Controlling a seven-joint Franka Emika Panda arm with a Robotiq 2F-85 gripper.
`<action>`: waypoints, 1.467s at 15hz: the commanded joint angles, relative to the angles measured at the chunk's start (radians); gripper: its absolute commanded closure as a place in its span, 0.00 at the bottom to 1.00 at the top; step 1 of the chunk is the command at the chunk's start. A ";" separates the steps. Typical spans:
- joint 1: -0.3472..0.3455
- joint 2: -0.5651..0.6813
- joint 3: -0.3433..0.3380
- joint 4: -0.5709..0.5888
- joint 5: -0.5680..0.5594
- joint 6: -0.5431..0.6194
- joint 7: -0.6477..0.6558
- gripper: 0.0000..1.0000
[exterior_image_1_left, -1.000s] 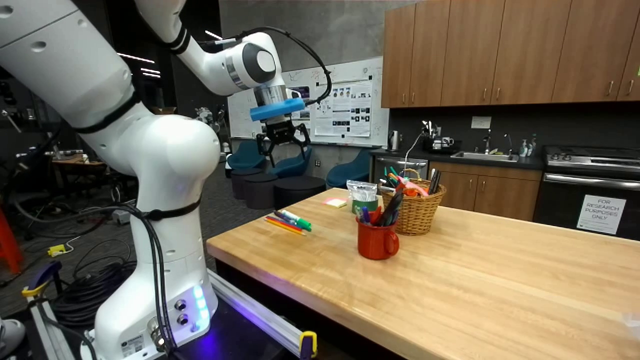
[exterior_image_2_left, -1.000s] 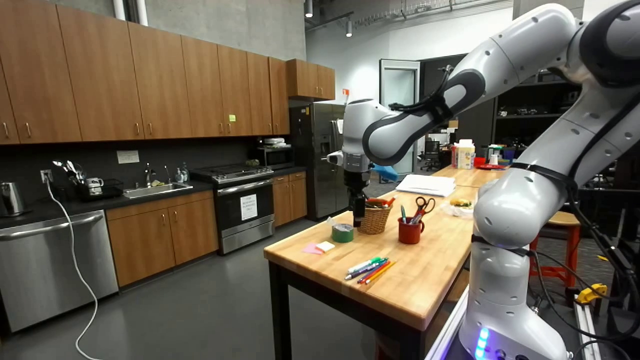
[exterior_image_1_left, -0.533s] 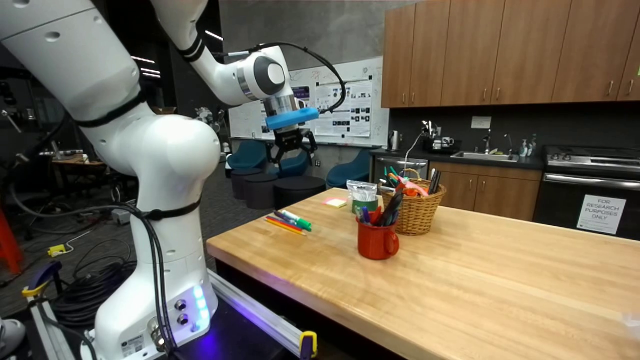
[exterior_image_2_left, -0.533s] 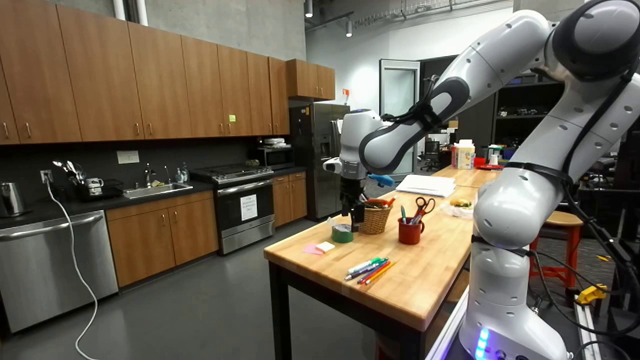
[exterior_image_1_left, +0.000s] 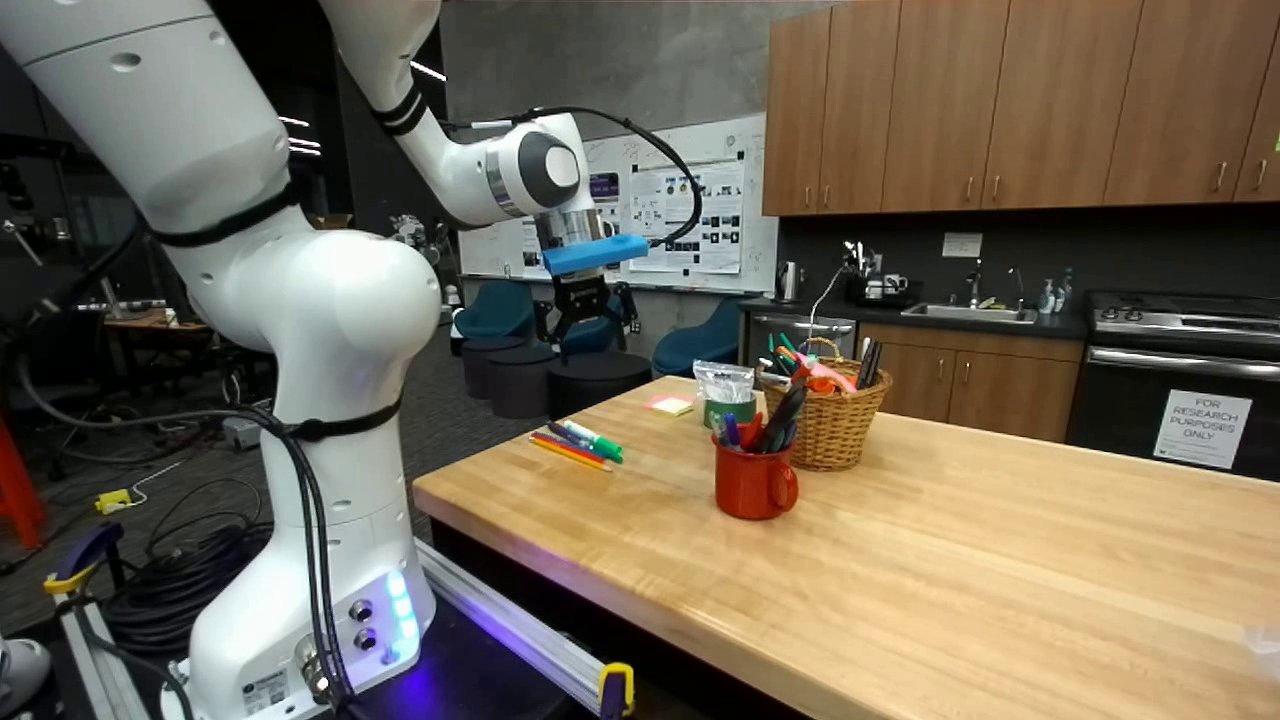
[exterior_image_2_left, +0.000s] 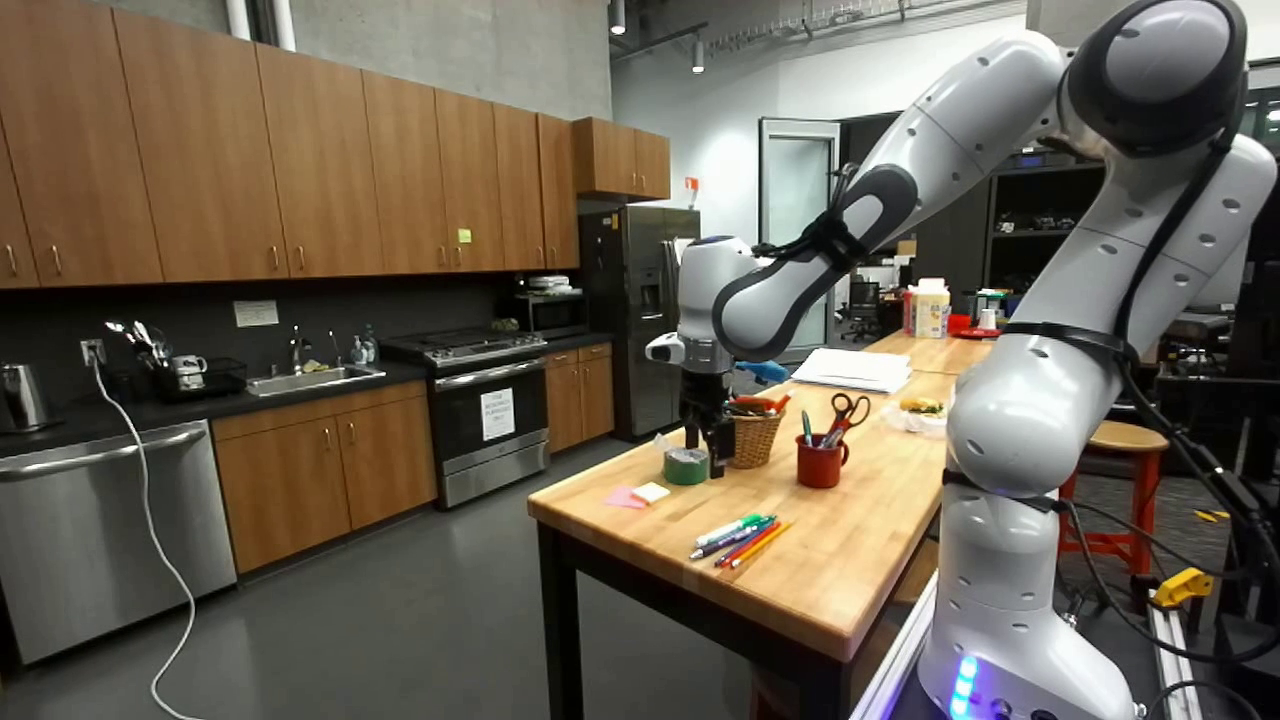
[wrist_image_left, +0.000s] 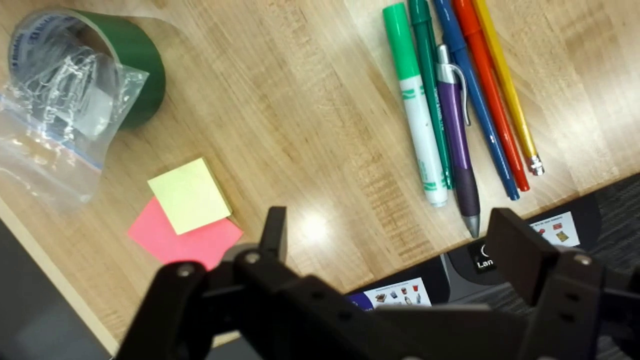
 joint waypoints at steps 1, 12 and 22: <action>-0.002 0.035 -0.026 0.000 0.019 0.019 -0.062 0.00; -0.024 0.043 -0.015 0.001 0.013 -0.001 -0.045 0.00; -0.015 0.078 -0.023 0.000 0.033 0.000 -0.064 0.00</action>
